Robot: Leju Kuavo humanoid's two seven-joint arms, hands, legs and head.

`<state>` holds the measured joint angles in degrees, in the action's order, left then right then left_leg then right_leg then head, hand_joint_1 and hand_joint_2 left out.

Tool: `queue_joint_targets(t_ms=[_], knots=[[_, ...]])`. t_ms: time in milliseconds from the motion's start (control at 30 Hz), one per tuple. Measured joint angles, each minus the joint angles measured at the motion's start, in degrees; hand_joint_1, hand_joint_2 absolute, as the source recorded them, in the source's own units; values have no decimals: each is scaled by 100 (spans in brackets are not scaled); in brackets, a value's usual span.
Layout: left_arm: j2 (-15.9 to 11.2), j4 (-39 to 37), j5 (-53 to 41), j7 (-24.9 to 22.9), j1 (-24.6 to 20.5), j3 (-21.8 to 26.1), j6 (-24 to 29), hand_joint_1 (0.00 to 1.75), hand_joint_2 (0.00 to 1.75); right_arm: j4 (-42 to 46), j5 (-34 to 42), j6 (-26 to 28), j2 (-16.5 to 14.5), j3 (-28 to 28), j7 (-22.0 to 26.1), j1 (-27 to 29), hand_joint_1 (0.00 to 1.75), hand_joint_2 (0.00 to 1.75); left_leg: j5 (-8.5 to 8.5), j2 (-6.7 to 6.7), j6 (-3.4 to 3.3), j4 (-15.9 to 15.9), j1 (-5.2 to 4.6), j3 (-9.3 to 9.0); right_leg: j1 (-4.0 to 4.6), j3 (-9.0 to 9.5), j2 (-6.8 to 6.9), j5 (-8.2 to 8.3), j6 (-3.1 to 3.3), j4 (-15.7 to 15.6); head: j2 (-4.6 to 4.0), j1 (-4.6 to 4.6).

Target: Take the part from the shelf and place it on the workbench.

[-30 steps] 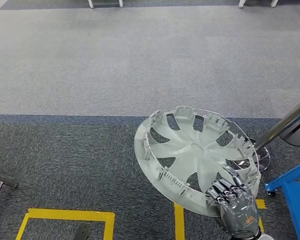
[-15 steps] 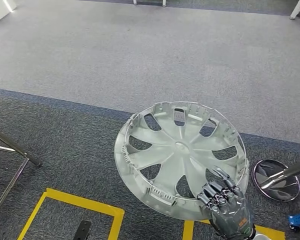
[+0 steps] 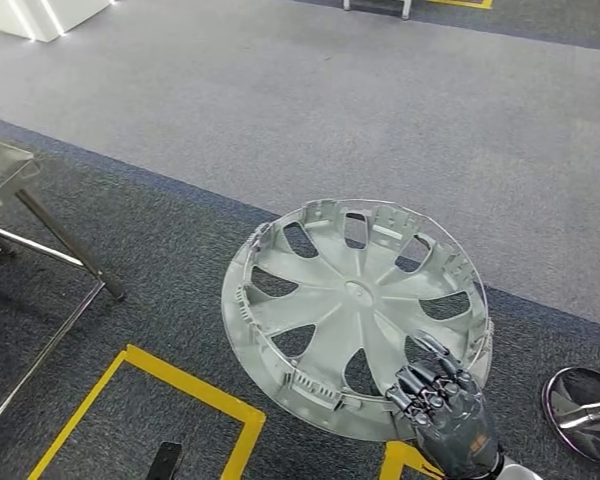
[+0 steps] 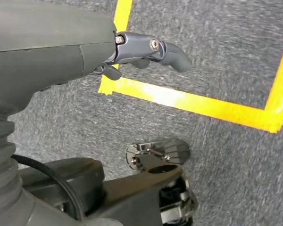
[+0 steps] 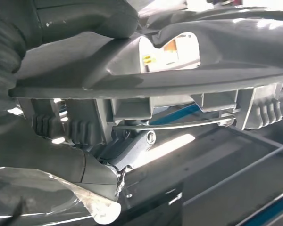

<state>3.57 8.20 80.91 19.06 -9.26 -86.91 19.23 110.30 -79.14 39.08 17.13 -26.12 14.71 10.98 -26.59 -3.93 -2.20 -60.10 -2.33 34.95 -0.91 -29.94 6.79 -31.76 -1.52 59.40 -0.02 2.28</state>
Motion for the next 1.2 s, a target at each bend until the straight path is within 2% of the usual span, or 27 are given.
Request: queue_joint_targets(t_ms=[33, 67, 133, 167, 200, 233, 267, 300, 333, 400, 467, 533, 567, 633, 667, 700, 733, 767, 800, 867, 933, 1000, 1033, 1067, 1100, 1133, 1200], knots=[[-1, 0, 0, -5, 8, -14, 1, 0, 175, 4, -2, 0, -9, 0, 2, -3, 175, 175, 17, 73, -22, 44, 10, -22, -6, 29, 52, -9, -25, -28, 0, 4], [-2, -1, 0, -10, 19, -30, 3, 0, 175, 9, -3, 0, -16, 1, 4, -6, 175, 175, 41, 145, -41, 108, 27, -58, -12, 48, -1, -33, -48, -27, 0, -2], [0, -3, 2, -18, 12, -57, 10, 0, 175, 19, 0, 0, -19, 9, 15, -4, 175, 175, 96, 287, -84, 225, 78, -133, -25, -81, -322, -199, -87, 258, 0, -17], [4, -4, 2, -19, 1, -66, 13, 0, 175, 20, 2, 0, -22, 18, 26, -6, 175, 175, 106, 357, -97, 244, 89, -145, -33, -255, -514, -336, -101, 577, 0, -28], [10, -4, 3, -22, -7, -72, 15, 0, 175, 21, 4, 0, -26, 26, 40, -6, 175, 175, 107, 427, -110, 244, 96, -144, -35, -473, -621, -479, -117, 954, 0, -27], [19, -4, 2, -26, -7, -74, 15, 0, 175, 21, 4, 0, -31, 33, 53, -6, 175, 175, 102, 501, -113, 241, 99, -144, -37, -679, -658, -574, -134, 1280, 0, -30], [26, -4, 2, -32, -1, -76, 15, 0, 175, 20, 5, 0, -35, 36, 64, -5, 175, 175, 96, 580, -114, 234, 102, -146, -41, -827, -669, -575, -152, 1466, 0, -29], [31, -4, 1, -39, 5, -77, 15, 0, 175, 20, 7, 0, -37, 37, 76, -2, 175, 175, 89, 666, -105, 219, 110, -147, -49, -874, -675, -454, -170, 1438, 0, -30], [36, -4, -2, -49, 7, -79, 16, 0, 175, 19, 14, 0, -37, 37, 88, -3, 175, 175, 76, 756, -85, 195, 122, -148, -64, -812, -700, -235, -189, 1206, 0, -33], [39, -4, -19, -74, -5, -87, 22, 0, 175, 15, 43, 0, -37, 37, 121, -29, 175, 175, 24, 925, -17, 102, 142, -123, -118, -523, -929, 157, -228, 478, 0, -42], [40, -4, -48, -101, -31, -104, 30, 0, 175, 15, 84, 0, -38, 37, 149, -78, 175, 175, -5, 1062, 57, 21, 155, -54, -140, -331, -1128, 229, -198, 97, 0, -49], [43, -4, -69, -112, -37, -118, 38, 0, 175, 17, 93, 0, -39, 36, 161, -118, 175, 175, 17, 1191, 120, 11, 182, 4, -119, -296, -1059, 209, -107, 73, 0, -49], [43, -5, -76, -112, -29, -126, 42, 0, 175, 17, 85, 0, -39, 36, 161, -136, 175, 175, 11, 1164, 147, -6, 187, 21, -114, -283, -986, 219, -65, 53, 0, -48], [43, -6, -96, -113, -35, -152, 53, 0, 175, 23, 63, 0, -40, 33, 159, -156, 175, 175, -139, 878, 202, -264, 181, 149, -111, -238, -830, 228, 15, 8, 0, -13], [45, -6, -111, -116, -46, -167, 58, 0, 175, 28, 55, 0, -40, 32, 155, -162, 175, 175, -290, 675, 227, -560, 183, 291, -99, -218, -745, 220, 44, -3, 0, 3], [48, -6, -127, -120, -59, -182, 62, 0, 175, 33, 46, 0, -41, 31, 152, -162, 175, 175, -456, 542, 251, -934, 196, 480, -87, -202, -657, 204, 66, -9, 0, 17], [49, -6, -139, -125, -64, -194, 63, 0, 175, 36, 38, 0, -41, 30, 148, -164, 175, 175, -585, 483, 268, -1288, 215, 665, -78, -190, -568, 189, 78, -9, 0, 14], [49, -6, -146, -131, -61, -203, 65, 0, 175, 36, 32, 0, -41, 31, 145, -166, 175, 175, -622, 460, 279, -1512, 231, 786, -72, -177, -483, 171, 83, -9, 0, 15], [50, -7, -150, -135, -54, -210, 65, 0, 175, 36, 29, 0, -41, 30, 143, -167, 175, 175, -553, 447, 283, -1535, 241, 812, -70, -160, -407, 152, 81, -9, 0, 15], [50, -7, -154, -139, -44, -215, 67, 0, 175, 37, 28, 0, -41, 29, 142, -167, 175, 175, -159, 347, 265, -964, 245, 551, -69, -100, -264, 102, 55, -9, 0, 16], [50, -6, -156, -139, -55, -217, 69, 0, 175, 40, 25, 0, -41, 28, 142, -167, 175, 175, 86, 103, 215, -285, 187, 212, -48, -33, -140, 42, -5, -13, 0, 15], [49, -6, -168, -141, -65, -219, 74, 0, 175, 47, 19, 0, -41, 28, 142, -173, 175, 175, 69, -1, 154, -53, 121, 103, -25, 20, -19, 3, -66, -37, 0, 7], [48, -6, -182, -149, -62, -220, 78, 0, 175, 52, 15, 0, -41, 28, 142, -177, 175, 175, 67, 55, 119, -20, 115, 100, -24, 52, 47, -10, -93, -57, 0, 6], [46, -7, -200, -160, -52, -220, 80, 0, 175, 61, 13, 0, -41, 30, 144, -181, 175, 175, 73, 123, 87, 12, 125, 80, -35, 79, 67, -35, -122, -71, 0, 1], [44, -7, -226, -173, -45, -221, 82, 0, 175, 71, 13, 1, -41, 32, 150, -181, 175, 175, 79, 196, 52, 45, 141, 54, -46, 78, -22, -83, -147, -33, 0, -5], [44, -7, -249, -186, -48, -221, 83, 0, 175, 82, 19, 1, -41, 34, 157, -177, 175, 175, 89, 266, 14, 79, 160, 29, -55, 13, -180, -173, -166, 110, 0, -21], [45, -7, -299, -208, -66, -222, 83, 0, 175, 96, 38, 2, -41, 38, 189, -170, 175, 175, 89, 407, -43, 101, 177, 6, -63, -346, -553, -458, -180, 760, 0, -57]])
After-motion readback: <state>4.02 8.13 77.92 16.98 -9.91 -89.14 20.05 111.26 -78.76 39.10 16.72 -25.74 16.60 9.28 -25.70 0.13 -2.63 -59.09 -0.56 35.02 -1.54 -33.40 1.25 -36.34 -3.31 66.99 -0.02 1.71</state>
